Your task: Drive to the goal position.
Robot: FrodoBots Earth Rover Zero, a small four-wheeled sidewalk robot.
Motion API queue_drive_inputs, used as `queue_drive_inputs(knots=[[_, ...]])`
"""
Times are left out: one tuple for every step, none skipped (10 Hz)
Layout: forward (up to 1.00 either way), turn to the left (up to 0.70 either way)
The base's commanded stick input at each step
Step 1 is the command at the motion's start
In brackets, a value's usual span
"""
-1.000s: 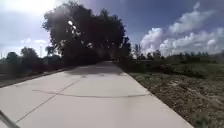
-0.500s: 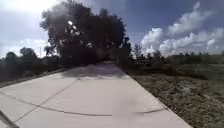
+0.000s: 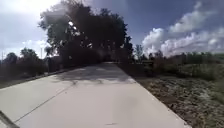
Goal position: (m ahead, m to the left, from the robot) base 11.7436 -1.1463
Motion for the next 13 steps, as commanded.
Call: queue_drive_inputs(knots=[[0.85, 0.0], [0.85, 0.0], [0.85, 0.0], [0.85, 0.0], [0.85, 0.0], [0.85, 0.0], [0.85, 0.0], [0.85, 0.0], [0.85, 0.01], [0.85, 0.34], [0.85, 0.31], [0.85, 0.11], [0.85, 0.0]])
